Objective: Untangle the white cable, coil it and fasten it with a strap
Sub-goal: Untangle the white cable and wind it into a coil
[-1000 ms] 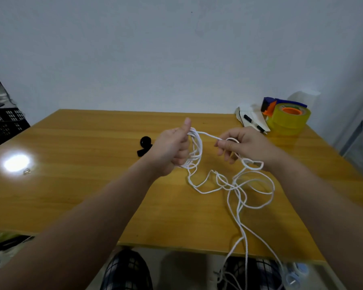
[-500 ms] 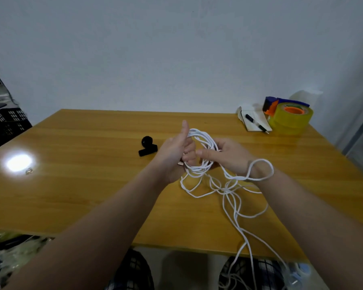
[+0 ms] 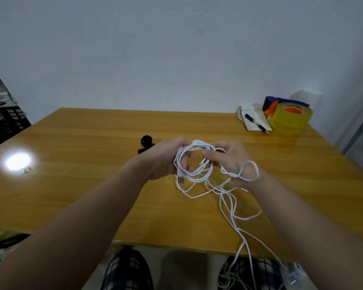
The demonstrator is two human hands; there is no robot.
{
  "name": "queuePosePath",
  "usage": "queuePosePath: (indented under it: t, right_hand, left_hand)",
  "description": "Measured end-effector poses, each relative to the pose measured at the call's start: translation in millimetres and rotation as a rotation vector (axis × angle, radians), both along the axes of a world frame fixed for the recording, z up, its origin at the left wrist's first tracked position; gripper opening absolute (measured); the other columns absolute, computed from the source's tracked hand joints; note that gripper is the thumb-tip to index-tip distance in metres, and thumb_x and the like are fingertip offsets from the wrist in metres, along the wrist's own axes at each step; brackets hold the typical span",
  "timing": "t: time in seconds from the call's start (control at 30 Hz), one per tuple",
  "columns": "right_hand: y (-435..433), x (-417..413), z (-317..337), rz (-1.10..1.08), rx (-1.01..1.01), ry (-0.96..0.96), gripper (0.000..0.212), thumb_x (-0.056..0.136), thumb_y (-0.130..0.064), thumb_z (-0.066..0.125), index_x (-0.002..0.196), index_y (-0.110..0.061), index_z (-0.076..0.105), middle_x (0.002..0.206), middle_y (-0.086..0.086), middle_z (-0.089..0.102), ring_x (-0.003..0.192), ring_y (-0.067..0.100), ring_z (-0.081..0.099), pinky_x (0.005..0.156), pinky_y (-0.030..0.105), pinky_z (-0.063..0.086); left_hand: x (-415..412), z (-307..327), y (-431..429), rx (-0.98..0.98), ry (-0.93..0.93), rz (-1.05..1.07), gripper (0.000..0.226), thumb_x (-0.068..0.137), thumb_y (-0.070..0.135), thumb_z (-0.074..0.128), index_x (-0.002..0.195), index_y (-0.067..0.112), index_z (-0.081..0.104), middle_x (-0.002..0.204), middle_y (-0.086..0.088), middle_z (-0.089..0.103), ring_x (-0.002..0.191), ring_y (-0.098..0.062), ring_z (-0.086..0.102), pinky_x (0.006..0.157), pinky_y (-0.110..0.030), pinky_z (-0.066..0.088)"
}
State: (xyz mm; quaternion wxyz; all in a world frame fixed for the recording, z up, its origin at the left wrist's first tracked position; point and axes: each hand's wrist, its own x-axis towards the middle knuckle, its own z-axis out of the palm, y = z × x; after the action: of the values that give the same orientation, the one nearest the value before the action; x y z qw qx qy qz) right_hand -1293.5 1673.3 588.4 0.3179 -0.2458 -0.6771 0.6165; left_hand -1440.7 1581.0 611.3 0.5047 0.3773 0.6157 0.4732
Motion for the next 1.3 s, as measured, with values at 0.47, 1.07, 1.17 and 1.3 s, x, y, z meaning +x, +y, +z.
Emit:
queuePosePath:
  t: [0.47,1.07,1.17,1.3]
  right_hand:
    - [6,1,5,0.107,0.166,-0.194,0.022,0.098,-0.012,0.045,0.097,0.003,0.062,0.071,0.007,0.061,0.059,0.017,0.06,0.05,0.03,0.052]
    - [35,2,-3,-0.468,0.021,-0.241,0.034,0.097,-0.03,0.047,0.071,-0.016,0.064,0.08,-0.01,0.051,0.067,0.006,0.04,0.063,0.025,0.034]
    - [46,7,-16,-0.506,0.093,-0.4,0.035,0.096,-0.029,0.047,0.073,-0.011,0.066,0.092,0.003,0.057,0.088,0.018,0.049,0.078,0.03,0.037]
    - [56,7,-28,-0.539,0.074,-0.558,0.037,0.095,-0.03,0.048,0.066,-0.015,0.066,0.111,0.012,0.064,0.1,0.027,0.055,0.084,0.035,0.042]
  left_hand:
    - [-5,-14,2,0.249,-0.164,0.382,0.043,0.094,0.027,0.058,0.061,0.018,0.032,0.042,0.007,0.018,0.036,-0.01,0.015,0.037,-0.019,0.024]
    - [-15,-27,3,0.27,0.03,0.663,0.046,0.08,0.038,0.068,0.054,0.015,0.037,0.042,-0.002,0.026,0.033,-0.016,0.024,0.047,-0.025,0.022]
    - [-15,-30,4,0.325,0.034,0.697,0.043,0.079,0.039,0.068,0.06,0.016,0.036,0.055,-0.005,0.021,0.04,-0.016,0.021,0.047,-0.028,0.02]
    - [-3,-34,10,0.412,-0.041,0.798,0.04,0.087,0.031,0.063,0.062,0.018,0.035,0.056,-0.004,0.021,0.045,-0.016,0.02,0.045,-0.028,0.02]
